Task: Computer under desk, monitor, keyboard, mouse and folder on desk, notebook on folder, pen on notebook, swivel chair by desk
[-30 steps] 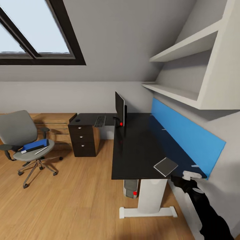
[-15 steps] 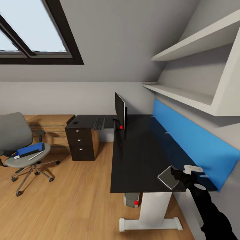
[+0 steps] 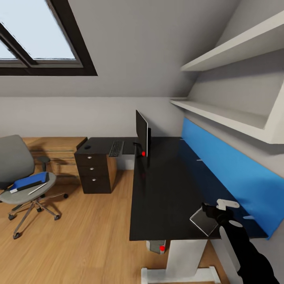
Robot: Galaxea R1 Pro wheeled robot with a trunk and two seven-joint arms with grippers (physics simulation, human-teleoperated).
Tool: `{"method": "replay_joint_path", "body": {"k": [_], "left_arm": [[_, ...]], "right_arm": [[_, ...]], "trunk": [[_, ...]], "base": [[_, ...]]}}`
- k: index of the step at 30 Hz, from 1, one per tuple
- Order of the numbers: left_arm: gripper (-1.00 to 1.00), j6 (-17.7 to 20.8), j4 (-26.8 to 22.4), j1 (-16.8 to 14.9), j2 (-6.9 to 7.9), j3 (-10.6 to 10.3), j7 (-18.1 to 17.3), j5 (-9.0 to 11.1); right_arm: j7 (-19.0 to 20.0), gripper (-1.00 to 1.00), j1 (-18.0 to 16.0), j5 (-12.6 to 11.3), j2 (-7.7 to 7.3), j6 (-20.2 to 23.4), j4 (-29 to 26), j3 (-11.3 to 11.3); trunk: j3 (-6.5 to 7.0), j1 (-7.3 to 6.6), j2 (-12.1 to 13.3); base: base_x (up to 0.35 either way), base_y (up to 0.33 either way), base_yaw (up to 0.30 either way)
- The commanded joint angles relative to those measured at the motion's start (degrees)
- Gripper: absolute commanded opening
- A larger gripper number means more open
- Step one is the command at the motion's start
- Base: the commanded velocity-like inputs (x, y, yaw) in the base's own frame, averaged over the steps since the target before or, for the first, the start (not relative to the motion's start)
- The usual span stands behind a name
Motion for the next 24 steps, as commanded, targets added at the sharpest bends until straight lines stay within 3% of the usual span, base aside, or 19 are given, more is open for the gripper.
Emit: {"method": "replay_joint_path", "body": {"k": [1, 11, 18, 24], "left_arm": [[1.00, -0.14, 0.07, -0.05, 0.01, -0.40, -0.33, 0.61], [1.00, -0.14, 0.07, -0.05, 0.01, -0.41, -0.33, 0.61], [1.00, -0.14, 0.07, -0.05, 0.01, -0.39, -0.33, 0.61], [1.00, -0.14, 0.07, -0.05, 0.04, -0.39, -0.33, 0.61]], "right_arm": [[-0.41, 1.00, -0.04, -0.60, -0.03, 0.22, 0.54, 0.05], [-0.41, 1.00, -0.04, -0.57, -0.23, 0.09, 2.37, -0.03], [-0.41, 1.00, -0.04, -0.42, -0.45, -3.37, 5.39, -0.04], [-0.45, 1.00, -0.13, -0.39, -2.27, -6.41, 10.16, -0.04]], "trunk": [[-0.07, 0.04, -0.05], [-0.07, 0.04, -0.05], [-0.07, 0.04, -0.05], [-0.07, 0.04, -0.05]], "base": [[0.325, 0.000, 0.000], [0.297, 0.000, 0.000], [0.238, -0.022, 0.000], [0.092, -0.021, 0.000]]}}
